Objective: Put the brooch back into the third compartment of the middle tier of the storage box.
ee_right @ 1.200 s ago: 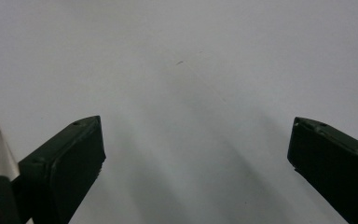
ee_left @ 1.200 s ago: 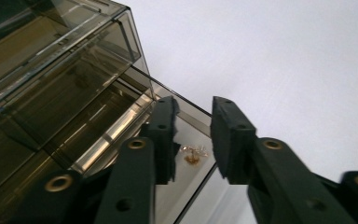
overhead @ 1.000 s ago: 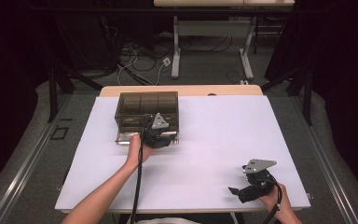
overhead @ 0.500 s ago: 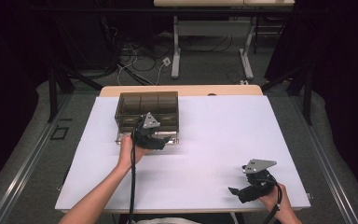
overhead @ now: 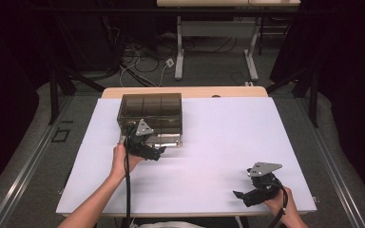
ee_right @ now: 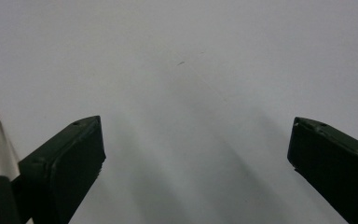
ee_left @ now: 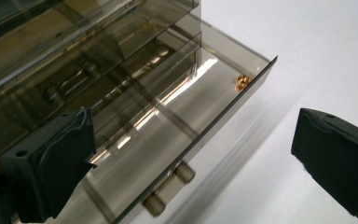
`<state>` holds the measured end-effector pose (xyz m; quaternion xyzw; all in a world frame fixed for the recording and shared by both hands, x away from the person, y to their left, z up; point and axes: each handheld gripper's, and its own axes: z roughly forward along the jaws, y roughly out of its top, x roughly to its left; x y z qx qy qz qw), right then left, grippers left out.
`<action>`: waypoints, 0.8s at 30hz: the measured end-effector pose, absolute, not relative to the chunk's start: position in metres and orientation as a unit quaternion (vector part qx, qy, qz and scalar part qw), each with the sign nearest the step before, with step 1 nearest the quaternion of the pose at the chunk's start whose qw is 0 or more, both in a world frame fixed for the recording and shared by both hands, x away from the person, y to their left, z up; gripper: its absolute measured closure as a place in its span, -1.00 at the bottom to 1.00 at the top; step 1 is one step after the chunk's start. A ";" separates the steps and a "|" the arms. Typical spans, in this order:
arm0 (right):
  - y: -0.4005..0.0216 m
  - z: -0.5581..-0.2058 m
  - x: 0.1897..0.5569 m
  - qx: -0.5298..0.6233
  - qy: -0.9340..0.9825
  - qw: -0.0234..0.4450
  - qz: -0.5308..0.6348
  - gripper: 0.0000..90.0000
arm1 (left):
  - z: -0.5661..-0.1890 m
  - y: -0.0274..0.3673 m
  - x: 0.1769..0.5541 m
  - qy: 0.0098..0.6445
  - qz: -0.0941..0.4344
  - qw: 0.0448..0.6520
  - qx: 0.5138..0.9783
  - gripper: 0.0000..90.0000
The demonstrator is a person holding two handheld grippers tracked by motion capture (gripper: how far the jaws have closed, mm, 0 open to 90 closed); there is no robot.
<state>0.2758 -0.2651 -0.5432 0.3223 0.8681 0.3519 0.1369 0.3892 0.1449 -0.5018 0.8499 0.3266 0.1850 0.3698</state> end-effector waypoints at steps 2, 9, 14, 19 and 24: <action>-0.265 -0.543 0.276 0.321 0.870 0.134 0.349 -0.93 | -0.503 0.148 0.387 0.329 0.189 0.369 0.848 -1.00; -0.265 -0.543 0.276 0.321 0.870 0.134 0.349 -0.93 | -0.507 0.157 0.381 0.331 0.186 0.363 0.851 -1.00; -0.265 -0.543 0.276 0.321 0.870 0.135 0.350 -0.93 | -0.510 0.165 0.376 0.334 0.186 0.356 0.853 -1.00; -0.265 -0.542 0.275 0.323 0.870 0.139 0.346 -0.93 | -0.509 0.172 0.372 0.341 0.187 0.360 0.848 -1.00; -0.265 -0.543 0.275 0.320 0.870 0.141 0.348 -0.93 | -0.512 0.174 0.372 0.338 0.184 0.348 0.855 -1.00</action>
